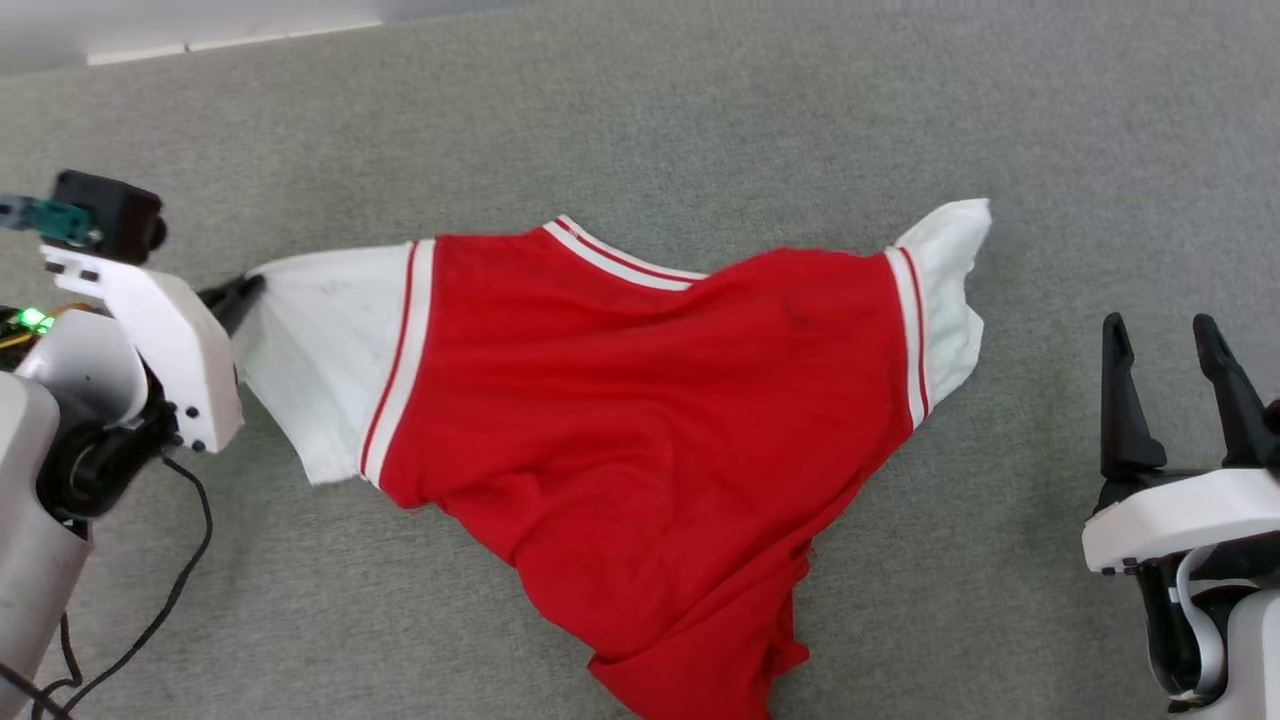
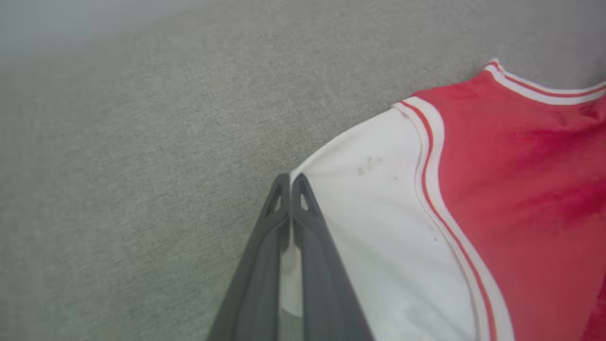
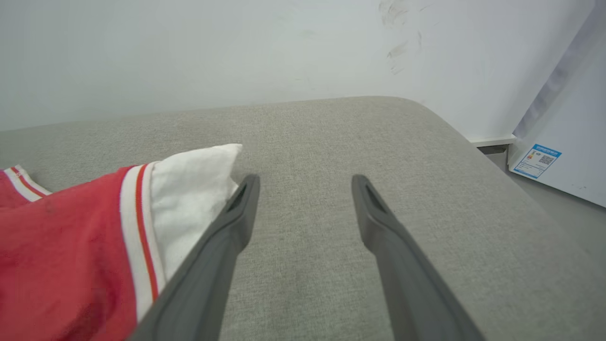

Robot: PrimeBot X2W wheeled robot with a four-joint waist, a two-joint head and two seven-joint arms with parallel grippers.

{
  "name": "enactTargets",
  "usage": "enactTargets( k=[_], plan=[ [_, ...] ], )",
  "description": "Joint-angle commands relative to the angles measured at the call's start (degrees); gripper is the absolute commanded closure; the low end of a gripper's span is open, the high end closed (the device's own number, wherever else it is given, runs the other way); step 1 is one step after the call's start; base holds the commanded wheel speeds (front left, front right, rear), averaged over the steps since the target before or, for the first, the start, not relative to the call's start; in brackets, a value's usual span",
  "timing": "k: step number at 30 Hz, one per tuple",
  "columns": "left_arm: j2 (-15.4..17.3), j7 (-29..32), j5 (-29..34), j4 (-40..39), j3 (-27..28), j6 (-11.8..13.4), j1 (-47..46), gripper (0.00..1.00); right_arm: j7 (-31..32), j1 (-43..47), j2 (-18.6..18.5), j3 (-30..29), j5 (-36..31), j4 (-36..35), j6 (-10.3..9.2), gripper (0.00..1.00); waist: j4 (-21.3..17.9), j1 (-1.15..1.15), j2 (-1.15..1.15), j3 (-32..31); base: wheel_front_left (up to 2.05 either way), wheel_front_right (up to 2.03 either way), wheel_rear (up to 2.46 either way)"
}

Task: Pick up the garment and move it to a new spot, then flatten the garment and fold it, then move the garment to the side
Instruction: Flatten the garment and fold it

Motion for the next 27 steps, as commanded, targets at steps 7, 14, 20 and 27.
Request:
enactTargets(
  k=[7, 14, 20, 27],
  plan=[
    [-0.9, -9.8, 0.2, 3.3, 3.9, 1.6, 0.5, 1.0, 2.8, 1.2, 0.2, 0.1, -1.6, 0.4, -0.04, 0.0, 2.5, 0.0, 0.0, -3.0, 0.0, 0.0, 0.0],
    [-1.1, -14.9, -0.7, 6.9, 5.0, 1.7, 6.3, 0.9, 6.8, 2.9, -0.2, 0.7, -2.0, 1.0, -0.04, 0.0, 4.6, 0.0, 0.0, -5.2, 0.0, 0.0, 0.0],
    [-3.6, -22.7, 1.2, 7.6, 3.9, 0.7, 9.7, 0.0, 9.3, 3.5, -1.3, 1.9, -1.7, 0.6, -0.04, 0.0, 6.4, 0.0, 0.0, -7.0, 0.0, 0.0, 0.0],
    [-5.0, -37.1, 5.8, 1.5, 4.9, 1.8, 13.8, 0.0, 12.9, 3.6, -3.7, 3.5, -0.8, -1.3, -0.03, 0.0, 9.0, 0.0, 0.0, -9.9, 0.0, 0.0, 0.0]
  ],
)
